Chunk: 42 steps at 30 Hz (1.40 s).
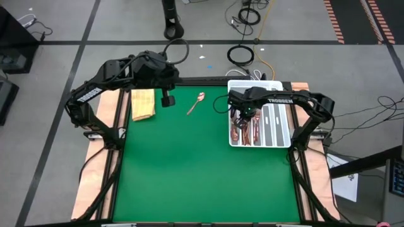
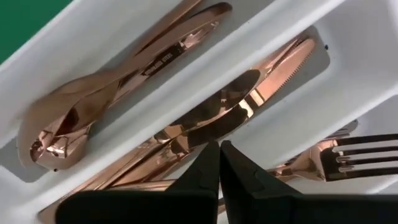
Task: Sort silverware
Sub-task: Put the gold fork into the silverware organizer
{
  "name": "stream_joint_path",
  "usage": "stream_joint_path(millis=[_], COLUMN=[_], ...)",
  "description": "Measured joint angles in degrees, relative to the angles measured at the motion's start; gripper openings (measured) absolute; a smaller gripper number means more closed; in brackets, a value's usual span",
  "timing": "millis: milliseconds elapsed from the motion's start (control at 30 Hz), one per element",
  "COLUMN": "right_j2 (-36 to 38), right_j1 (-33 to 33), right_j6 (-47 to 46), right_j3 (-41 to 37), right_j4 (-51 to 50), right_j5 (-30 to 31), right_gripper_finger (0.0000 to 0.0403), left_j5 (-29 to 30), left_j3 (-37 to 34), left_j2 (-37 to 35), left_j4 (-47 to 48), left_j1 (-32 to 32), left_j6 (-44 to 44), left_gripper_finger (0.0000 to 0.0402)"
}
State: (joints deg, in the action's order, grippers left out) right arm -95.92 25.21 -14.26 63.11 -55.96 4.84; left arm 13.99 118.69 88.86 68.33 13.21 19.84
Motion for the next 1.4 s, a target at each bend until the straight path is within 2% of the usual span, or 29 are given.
stream_joint_path(millis=[1200,1400], right_j2=[-0.6,-0.5], right_j1=[-2.1,-3.1], right_j6=[1.4,1.3], right_j3=[-2.1,-2.7], right_j4=[-0.3,-4.1], right_j5=[1.1,0.9], right_gripper_finger=[0.0000,0.0000], left_j5=[-0.3,-0.3], left_j3=[0.0,0.0], left_j2=[0.0,0.0], left_j4=[-0.3,-0.3], left_j1=[-0.1,-0.1], left_j6=[0.0,0.0], left_gripper_finger=[0.0011,0.0011])
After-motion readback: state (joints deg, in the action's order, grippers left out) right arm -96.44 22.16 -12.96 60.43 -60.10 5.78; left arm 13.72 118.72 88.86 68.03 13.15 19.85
